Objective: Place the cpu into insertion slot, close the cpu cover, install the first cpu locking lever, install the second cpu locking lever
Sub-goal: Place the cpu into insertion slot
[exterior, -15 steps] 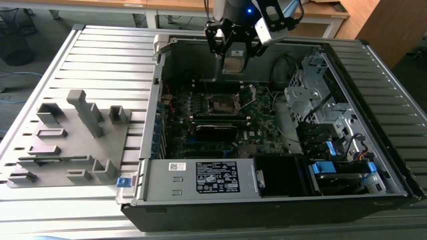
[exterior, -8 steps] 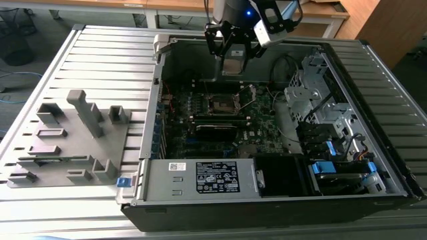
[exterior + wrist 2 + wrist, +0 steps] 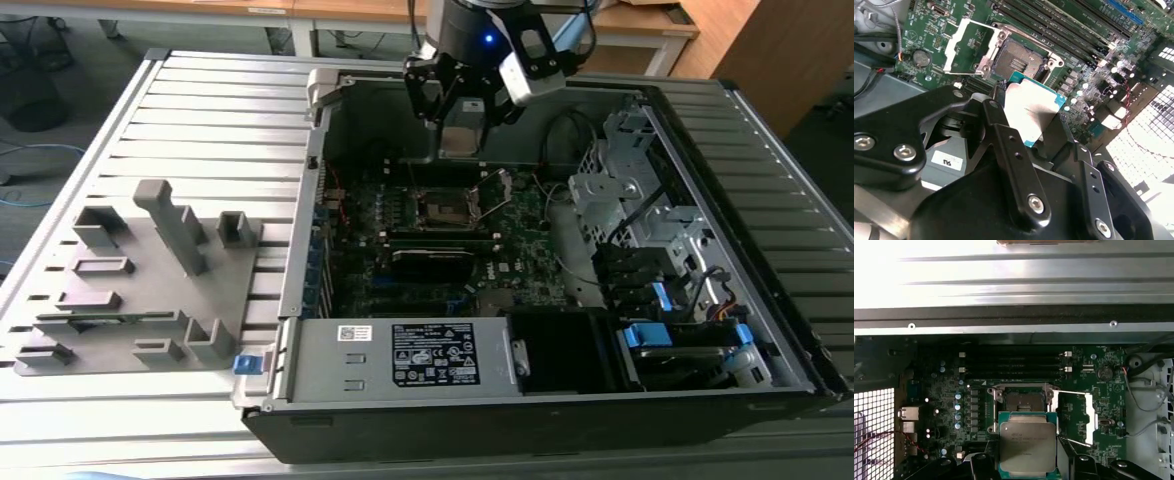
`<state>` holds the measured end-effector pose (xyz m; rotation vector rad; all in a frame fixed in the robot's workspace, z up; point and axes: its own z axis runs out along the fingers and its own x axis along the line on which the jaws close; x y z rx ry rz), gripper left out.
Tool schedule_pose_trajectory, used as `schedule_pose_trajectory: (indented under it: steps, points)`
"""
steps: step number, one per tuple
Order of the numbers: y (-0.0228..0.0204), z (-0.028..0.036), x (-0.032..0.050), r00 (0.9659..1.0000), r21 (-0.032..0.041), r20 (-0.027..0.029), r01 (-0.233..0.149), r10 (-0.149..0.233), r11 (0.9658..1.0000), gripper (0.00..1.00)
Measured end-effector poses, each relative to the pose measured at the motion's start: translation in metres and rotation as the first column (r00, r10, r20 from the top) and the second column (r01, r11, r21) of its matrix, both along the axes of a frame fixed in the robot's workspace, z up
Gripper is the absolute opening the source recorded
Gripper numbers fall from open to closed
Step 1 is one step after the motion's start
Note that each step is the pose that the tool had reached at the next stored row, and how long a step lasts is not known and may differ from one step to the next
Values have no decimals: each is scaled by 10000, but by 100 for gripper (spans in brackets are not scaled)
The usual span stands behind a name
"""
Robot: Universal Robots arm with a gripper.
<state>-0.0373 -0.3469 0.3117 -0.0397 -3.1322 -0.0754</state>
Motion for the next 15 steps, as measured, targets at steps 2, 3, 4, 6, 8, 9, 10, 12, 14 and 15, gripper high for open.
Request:
schedule_pose_trajectory:
  steps: [2,3,4,6,8,9,10,12,14,15]
  points:
    - [-1,-30,-15,10000,-12,0,0,0,10000,54]
    - [-2,-48,-19,10000,-13,-1,0,0,10000,54]
    - [-3,-67,-22,10000,-12,0,0,0,10000,54]
    - [-5,-103,-23,10000,-14,-1,-2,2,10000,54]
    - [-5,-139,-24,10000,-13,-1,-1,1,10000,54]
    - [-5,-157,-24,10000,-13,0,0,0,10000,54]
    - [-6,-174,-24,10000,-14,0,0,0,10000,54]
    - [-6,-212,-24,10000,-17,-1,1,-1,10000,54]
    - [-7,-245,-24,10000,-24,0,0,0,10000,54]
    - [-6,-255,-23,10000,-30,0,0,0,10000,54]
